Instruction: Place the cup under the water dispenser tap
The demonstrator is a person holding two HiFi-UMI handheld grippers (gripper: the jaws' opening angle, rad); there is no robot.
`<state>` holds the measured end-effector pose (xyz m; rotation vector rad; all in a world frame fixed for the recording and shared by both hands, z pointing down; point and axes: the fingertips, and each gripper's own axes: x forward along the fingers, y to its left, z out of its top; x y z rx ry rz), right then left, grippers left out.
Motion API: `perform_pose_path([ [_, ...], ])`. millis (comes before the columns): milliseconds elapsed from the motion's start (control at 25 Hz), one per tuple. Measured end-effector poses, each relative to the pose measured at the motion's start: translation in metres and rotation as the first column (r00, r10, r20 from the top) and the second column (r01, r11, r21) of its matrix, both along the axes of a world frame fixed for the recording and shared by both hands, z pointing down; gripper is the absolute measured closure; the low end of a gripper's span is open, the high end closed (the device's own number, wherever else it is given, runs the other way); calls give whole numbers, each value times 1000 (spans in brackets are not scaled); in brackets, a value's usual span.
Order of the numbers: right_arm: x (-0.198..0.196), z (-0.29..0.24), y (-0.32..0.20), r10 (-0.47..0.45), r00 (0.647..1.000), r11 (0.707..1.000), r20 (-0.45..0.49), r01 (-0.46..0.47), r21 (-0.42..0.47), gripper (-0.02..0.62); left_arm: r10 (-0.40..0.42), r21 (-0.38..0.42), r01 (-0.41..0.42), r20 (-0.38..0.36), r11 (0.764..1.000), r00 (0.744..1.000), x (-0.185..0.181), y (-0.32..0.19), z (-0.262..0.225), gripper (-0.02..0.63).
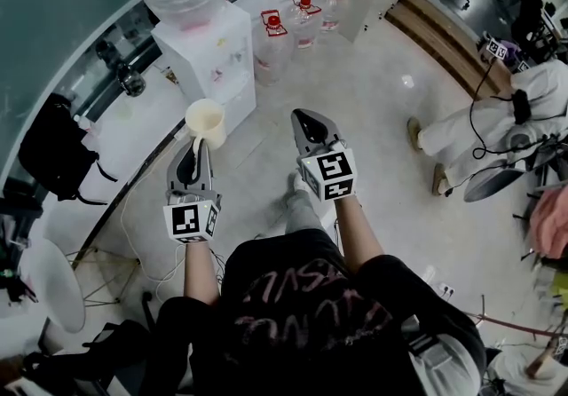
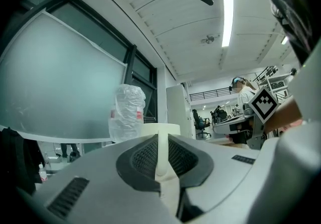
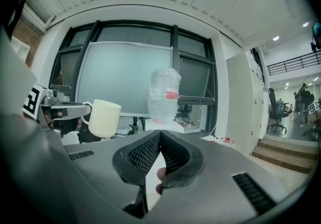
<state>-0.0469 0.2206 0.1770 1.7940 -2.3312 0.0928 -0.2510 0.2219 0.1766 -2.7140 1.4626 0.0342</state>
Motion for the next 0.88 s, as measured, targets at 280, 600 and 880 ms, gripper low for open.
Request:
perform_pose_path([
  [280,18,15,-49,-19,1000,1000,20,20,-18,581,-4,-24,4,14,1000,1000,22,-40,13,561],
  [600,66,35,-124,-46,998,997,34,48,-62,580,-20,-63,21,18,998,1000,73,-108,30,561],
  [880,119,54,-198,-92,994,989,56,98,-111,580,-54,-118,59,40,991,998,125,-169,41,561],
])
